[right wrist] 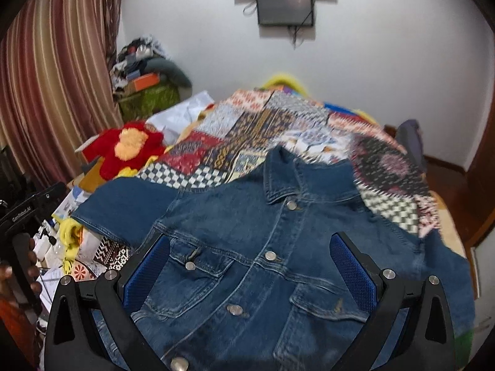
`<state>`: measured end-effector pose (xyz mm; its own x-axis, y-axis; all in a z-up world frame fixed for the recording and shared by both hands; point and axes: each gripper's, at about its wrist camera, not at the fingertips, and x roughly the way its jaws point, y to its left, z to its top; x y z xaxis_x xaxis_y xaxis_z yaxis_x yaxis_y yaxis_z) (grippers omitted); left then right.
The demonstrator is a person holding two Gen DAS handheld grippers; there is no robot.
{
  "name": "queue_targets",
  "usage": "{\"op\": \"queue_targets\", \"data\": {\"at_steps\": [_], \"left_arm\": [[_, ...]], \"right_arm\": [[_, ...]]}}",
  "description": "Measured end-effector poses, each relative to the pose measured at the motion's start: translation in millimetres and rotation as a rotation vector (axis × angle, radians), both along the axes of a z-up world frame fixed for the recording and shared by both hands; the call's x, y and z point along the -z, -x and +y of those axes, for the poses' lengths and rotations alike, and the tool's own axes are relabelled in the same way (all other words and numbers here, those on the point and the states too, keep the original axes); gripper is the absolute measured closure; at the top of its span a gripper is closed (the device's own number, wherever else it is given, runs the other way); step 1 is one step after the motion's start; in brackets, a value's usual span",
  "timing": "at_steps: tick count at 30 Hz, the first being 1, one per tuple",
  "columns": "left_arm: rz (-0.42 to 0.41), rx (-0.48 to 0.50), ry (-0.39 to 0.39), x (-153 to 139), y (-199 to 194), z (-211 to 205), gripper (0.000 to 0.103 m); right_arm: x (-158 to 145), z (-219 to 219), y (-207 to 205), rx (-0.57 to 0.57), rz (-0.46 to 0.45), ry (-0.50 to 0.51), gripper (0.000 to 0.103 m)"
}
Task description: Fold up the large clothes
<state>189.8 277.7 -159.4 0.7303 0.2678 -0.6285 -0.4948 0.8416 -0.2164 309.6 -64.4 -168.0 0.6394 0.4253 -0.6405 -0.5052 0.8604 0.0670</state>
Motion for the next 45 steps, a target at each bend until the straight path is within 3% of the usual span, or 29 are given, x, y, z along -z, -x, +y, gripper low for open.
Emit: {"op": "queue_targets", "data": {"at_steps": [5, 11, 15, 18, 23, 24, 28, 31, 34, 38, 41, 45], "left_arm": [[0.121, -0.025, 0.135, 44, -11, 53, 0.000], [0.157, -0.046, 0.345, 82, -10, 94, 0.000], [0.138, -0.055, 0.427, 92, -9, 106, 0.003], [0.122, -0.062, 0.439, 95, -8, 116, 0.009], [0.106, -0.109, 0.467, 102, -9, 136, 0.035], [0.105, -0.115, 0.463, 103, -9, 140, 0.038], [0.128, -0.156, 0.438, 105, -11, 150, 0.068], [0.151, -0.169, 0.395, 101, -14, 149, 0.082], [0.180, -0.157, 0.287, 85, -16, 137, 0.089], [0.166, -0.111, 0.156, 51, -24, 113, 0.091], [0.119, -0.037, 0.050, 15, -33, 85, 0.092], [0.041, 0.107, -0.022, -24, -50, 38, 0.094]], "right_arm": [[27, 22, -48, -0.036, 0.114, 0.050, 0.000], [62, 39, -94, -0.022, 0.254, 0.092, 0.000], [90, 54, -113, -0.045, 0.336, 0.130, 0.000], [108, 67, -116, -0.087, 0.389, 0.161, 0.000], [120, 80, -112, -0.147, 0.414, 0.182, 0.000], [120, 80, -111, -0.150, 0.417, 0.180, 0.000], [118, 76, -111, -0.142, 0.435, 0.159, 0.000], [112, 70, -112, -0.127, 0.447, 0.135, 0.000], [103, 64, -110, -0.121, 0.439, 0.118, 0.000], [87, 57, -105, -0.115, 0.409, 0.106, 0.000], [75, 49, -101, -0.107, 0.385, 0.095, 0.000], [60, 36, -95, -0.094, 0.359, 0.075, 0.000]]}}
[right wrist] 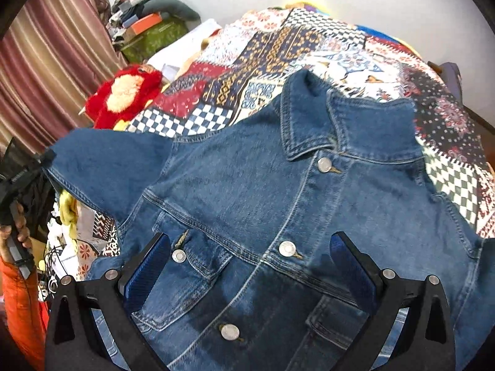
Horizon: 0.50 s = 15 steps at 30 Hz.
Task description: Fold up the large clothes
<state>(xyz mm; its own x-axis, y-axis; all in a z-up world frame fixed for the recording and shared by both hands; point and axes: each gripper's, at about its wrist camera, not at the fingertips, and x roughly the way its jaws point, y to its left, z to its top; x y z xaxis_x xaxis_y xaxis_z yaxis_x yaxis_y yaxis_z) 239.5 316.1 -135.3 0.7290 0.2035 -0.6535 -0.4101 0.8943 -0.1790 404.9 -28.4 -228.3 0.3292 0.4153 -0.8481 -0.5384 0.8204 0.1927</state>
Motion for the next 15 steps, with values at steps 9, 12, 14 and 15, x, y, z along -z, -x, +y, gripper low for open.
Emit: {"op": "queue_targets", "data": {"at_steps": [9, 12, 14, 15], "left_arm": [[-0.001, 0.379, -0.003, -3, -60, -135, 0.094], [0.061, 0.470, 0.045, 23, -76, -170, 0.094], [0.106, 0.529, 0.075, 41, -84, -195, 0.094], [0.126, 0.554, 0.091, 50, -87, -206, 0.094]], "right_arm": [[-20, -36, 11, 0.030, -0.028, -0.018, 0.000], [-21, -53, 14, 0.050, -0.044, -0.007, 0.000], [-21, -62, 16, 0.064, -0.047, -0.006, 0.000], [-20, -68, 17, 0.073, -0.047, -0.006, 0.000]]}}
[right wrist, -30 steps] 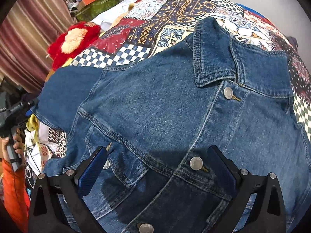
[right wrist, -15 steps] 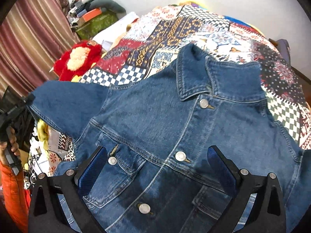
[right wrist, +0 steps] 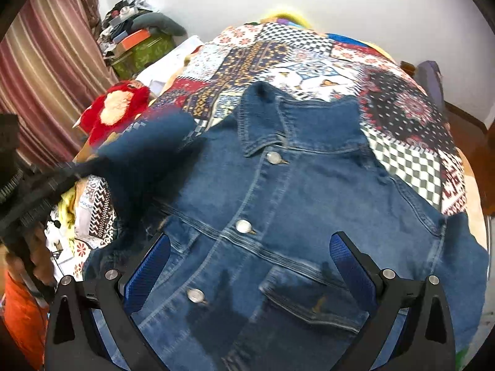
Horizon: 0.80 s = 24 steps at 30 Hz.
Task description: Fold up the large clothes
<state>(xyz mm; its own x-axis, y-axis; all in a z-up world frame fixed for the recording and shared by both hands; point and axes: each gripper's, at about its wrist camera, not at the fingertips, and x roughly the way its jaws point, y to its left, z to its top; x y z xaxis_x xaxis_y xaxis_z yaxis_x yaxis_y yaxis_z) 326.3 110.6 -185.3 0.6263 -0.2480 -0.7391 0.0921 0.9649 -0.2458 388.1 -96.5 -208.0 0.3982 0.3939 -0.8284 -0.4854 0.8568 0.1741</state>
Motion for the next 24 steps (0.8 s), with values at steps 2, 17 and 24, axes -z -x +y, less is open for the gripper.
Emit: {"op": "queue_targets", "data": {"at_steps": [2, 17, 24], "left_arm": [[0.040, 0.042, 0.021, 11, 0, -13, 0.094], [0.032, -0.036, -0.078, 4, 37, -2, 0.049], [-0.005, -0.247, -0.205, 0, 71, 77, 0.028]], "right_arm": [[2, -8, 1, 0.011, 0.003, -0.001, 0.000], [-8, 3, 20, -0.035, -0.063, 0.033, 0.000], [-22, 57, 34, -0.151, -0.135, 0.069, 0.000]]}}
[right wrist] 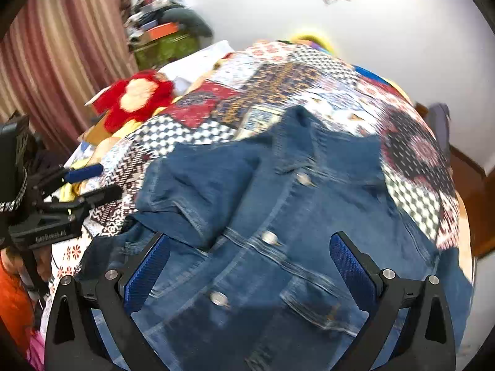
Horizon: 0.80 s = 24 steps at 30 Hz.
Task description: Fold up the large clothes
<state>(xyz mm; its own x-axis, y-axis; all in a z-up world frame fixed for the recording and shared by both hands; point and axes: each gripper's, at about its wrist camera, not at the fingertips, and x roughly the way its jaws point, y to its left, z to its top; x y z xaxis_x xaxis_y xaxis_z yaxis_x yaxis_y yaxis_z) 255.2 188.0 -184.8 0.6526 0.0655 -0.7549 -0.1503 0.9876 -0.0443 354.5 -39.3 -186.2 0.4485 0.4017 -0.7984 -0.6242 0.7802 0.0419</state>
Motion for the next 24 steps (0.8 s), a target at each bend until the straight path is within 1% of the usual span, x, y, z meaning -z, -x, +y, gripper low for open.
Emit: {"op": "queue_targets", "data": {"at_steps": [1, 3, 7, 13, 17, 19, 21, 24], "left_arm": [[0.005, -0.022, -0.011, 3, 5, 11, 0.025], [0.019, -0.062, -0.007, 12, 11, 27, 0.024], [0.080, -0.127, 0.053, 40, 20, 62, 0.024], [0.127, -0.157, 0.093, 73, 25, 80, 0.024], [0.149, -0.159, 0.096, 89, 24, 83, 0.024], [0.156, -0.160, 0.094, 94, 24, 86, 0.024], [0.167, -0.162, 0.103, 101, 24, 88, 0.024], [0.179, -0.170, 0.114, 108, 24, 93, 0.024]], "right_arm": [[0, 9, 1, -0.016, 0.001, 0.005, 0.000], [3, 27, 1, -0.047, 0.010, 0.019, 0.000], [17, 72, 0, -0.120, 0.045, 0.055, 0.000], [49, 143, -2, -0.232, 0.106, 0.123, 0.000], [79, 188, -8, -0.298, 0.148, 0.190, 0.001], [100, 207, -12, -0.318, 0.165, 0.242, 0.001], [121, 221, -16, -0.324, 0.177, 0.290, 0.001], [146, 229, -22, -0.322, 0.200, 0.333, 0.001]]}}
